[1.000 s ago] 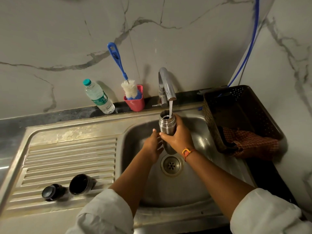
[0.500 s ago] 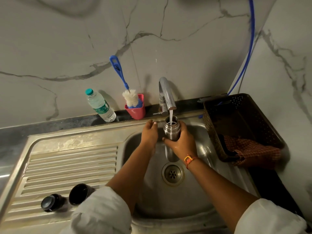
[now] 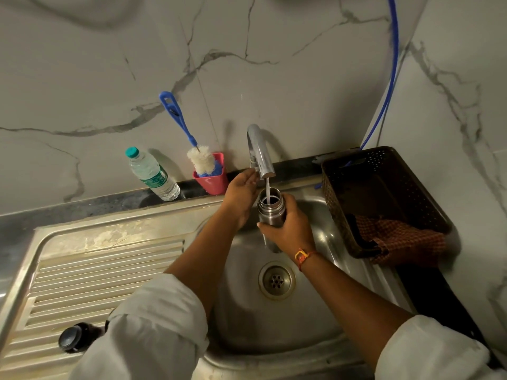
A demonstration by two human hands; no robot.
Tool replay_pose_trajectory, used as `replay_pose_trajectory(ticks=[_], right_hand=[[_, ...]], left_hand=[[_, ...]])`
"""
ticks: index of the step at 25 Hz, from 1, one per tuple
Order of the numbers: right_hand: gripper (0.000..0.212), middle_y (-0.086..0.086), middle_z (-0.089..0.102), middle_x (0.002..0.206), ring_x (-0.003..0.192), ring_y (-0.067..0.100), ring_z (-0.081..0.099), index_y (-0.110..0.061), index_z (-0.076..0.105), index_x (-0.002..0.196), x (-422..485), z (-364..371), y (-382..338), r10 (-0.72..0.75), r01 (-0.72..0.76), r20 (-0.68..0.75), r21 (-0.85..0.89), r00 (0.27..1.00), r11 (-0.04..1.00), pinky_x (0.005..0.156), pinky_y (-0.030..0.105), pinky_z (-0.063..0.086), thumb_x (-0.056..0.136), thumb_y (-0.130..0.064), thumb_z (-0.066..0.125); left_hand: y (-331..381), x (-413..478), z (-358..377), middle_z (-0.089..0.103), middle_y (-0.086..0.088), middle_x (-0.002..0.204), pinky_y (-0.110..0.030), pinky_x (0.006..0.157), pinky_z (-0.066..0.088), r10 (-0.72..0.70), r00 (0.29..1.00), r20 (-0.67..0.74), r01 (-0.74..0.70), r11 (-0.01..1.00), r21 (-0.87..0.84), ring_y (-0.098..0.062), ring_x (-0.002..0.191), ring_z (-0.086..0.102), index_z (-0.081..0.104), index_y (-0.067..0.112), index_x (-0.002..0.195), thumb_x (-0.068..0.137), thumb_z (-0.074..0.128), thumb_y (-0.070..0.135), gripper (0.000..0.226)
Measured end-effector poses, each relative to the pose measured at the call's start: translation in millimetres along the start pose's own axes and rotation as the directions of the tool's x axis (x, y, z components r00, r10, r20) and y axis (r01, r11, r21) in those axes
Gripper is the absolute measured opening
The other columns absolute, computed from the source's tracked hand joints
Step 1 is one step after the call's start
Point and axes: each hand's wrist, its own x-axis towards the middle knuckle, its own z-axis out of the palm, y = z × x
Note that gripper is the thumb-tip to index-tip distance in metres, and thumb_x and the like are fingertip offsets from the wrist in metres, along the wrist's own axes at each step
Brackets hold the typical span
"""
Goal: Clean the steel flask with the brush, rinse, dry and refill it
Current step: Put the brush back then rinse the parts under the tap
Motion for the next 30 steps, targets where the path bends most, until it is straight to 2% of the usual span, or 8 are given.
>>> replay_pose_trajectory(ticks=[4, 8, 12, 17, 21, 24, 26, 30], right_hand=[[0.079, -0.013, 0.063, 0.121, 0.106, 0.004, 0.059, -0.040, 0.045, 0.131, -8.5, -9.5, 11.2, 0.014, -0.005, 0.189, -0.046, 0.982, 0.999, 0.093, 0.030, 0.053, 0.066, -0.033, 0.088], [0.074, -0.013, 0.066, 0.118, 0.105, 0.005, 0.062, -0.036, 0.049, 0.130, -14.5, -14.6, 16.6, 0.076, -0.074, 0.198, -0.018, 0.977, 0.997, 0.091, 0.031, 0.054, 0.068, -0.031, 0.088], [0.060, -0.007, 0.068, 0.116, 0.102, 0.013, 0.066, -0.034, 0.052, 0.125, -7.9, -21.3, 9.1, 0.283, -0.340, 0.276, 0.185, 0.918, 0.922, 0.086, 0.034, 0.056, 0.074, -0.029, 0.084], [0.068, 0.019, 0.068, 0.119, 0.106, 0.031, 0.068, -0.012, 0.059, 0.127, -11.2, -8.7, 29.5, 0.606, -0.786, 0.508, 0.474, 0.612, 0.397, 0.089, 0.048, 0.057, 0.075, -0.052, 0.076], [0.059, 0.015, 0.069, 0.111, 0.102, 0.030, 0.066, -0.008, 0.063, 0.124, -10.0, -5.5, 28.6, 0.468, -0.740, 0.623, 0.663, 0.627, 0.108, 0.097, 0.046, 0.051, 0.085, -0.052, 0.062], [0.060, 0.015, 0.067, 0.121, 0.109, 0.031, 0.065, -0.009, 0.060, 0.130, 3.0, 3.8, 24.0, 0.580, -0.674, 0.594, 0.731, 0.557, -0.101, 0.085, 0.043, 0.057, 0.085, -0.049, 0.063], [0.055, 0.018, 0.064, 0.123, 0.109, 0.032, 0.064, -0.008, 0.059, 0.129, 12.8, 9.7, 19.4, 0.666, -0.595, 0.538, 0.785, 0.516, -0.172, 0.074, 0.042, 0.059, 0.089, -0.046, 0.061], [0.047, 0.022, 0.061, 0.116, 0.103, 0.036, 0.062, -0.006, 0.058, 0.126, 21.5, 10.5, 16.7, 0.701, -0.463, 0.491, 0.849, 0.517, -0.253, 0.083, 0.043, 0.056, 0.097, -0.043, 0.053]], left_hand=[[7.3, -2.7, -13.8, 0.059, -0.005, 0.143, -0.030, 0.098, 0.052, 0.021, 0.997, 0.079, -0.034, 0.986, 0.163, -0.018, 0.124, 0.059, 0.049, 0.014, 0.148, 0.107, 0.044, 0.007, 0.042], [1.4, -4.6, -19.7, 0.049, -0.004, 0.154, -0.044, 0.120, 0.037, 0.083, 0.993, 0.088, -0.107, 0.939, 0.326, -0.021, 0.143, 0.043, 0.039, 0.017, 0.155, 0.105, 0.047, 0.001, 0.053], [12.0, 0.0, -8.9, 0.051, -0.011, 0.151, -0.033, 0.113, 0.040, 0.154, 0.973, 0.173, -0.227, 0.789, 0.571, -0.026, 0.140, 0.048, 0.039, 0.015, 0.155, 0.105, 0.048, 0.005, 0.052], [19.2, -2.3, 0.7, 0.052, -0.012, 0.150, -0.032, 0.109, 0.037, 0.176, 0.969, 0.175, -0.248, 0.722, 0.646, -0.027, 0.139, 0.048, 0.037, 0.014, 0.155, 0.104, 0.050, 0.003, 0.053], [19.5, 0.3, -3.5, 0.055, -0.014, 0.146, -0.032, 0.107, 0.039, 0.191, 0.963, 0.190, -0.269, 0.648, 0.712, -0.030, 0.135, 0.051, 0.041, 0.013, 0.152, 0.104, 0.049, 0.003, 0.050], [23.0, 2.3, -3.3, 0.060, -0.015, 0.140, -0.027, 0.101, 0.038, 0.210, 0.955, 0.210, -0.294, 0.576, 0.762, -0.030, 0.129, 0.056, 0.050, 0.009, 0.145, 0.103, 0.050, 0.003, 0.042], [25.3, 2.9, -3.5, 0.061, -0.015, 0.138, -0.029, 0.100, 0.041, 0.203, 0.955, 0.218, -0.294, 0.536, 0.792, -0.030, 0.126, 0.058, 0.052, 0.008, 0.143, 0.103, 0.053, 0.006, 0.040], [26.2, 4.2, -5.2, 0.061, -0.016, 0.137, -0.037, 0.104, 0.048, 0.237, 0.944, 0.229, -0.312, 0.421, 0.852, -0.031, 0.122, 0.061, 0.053, 0.008, 0.142, 0.103, 0.056, 0.010, 0.039]])
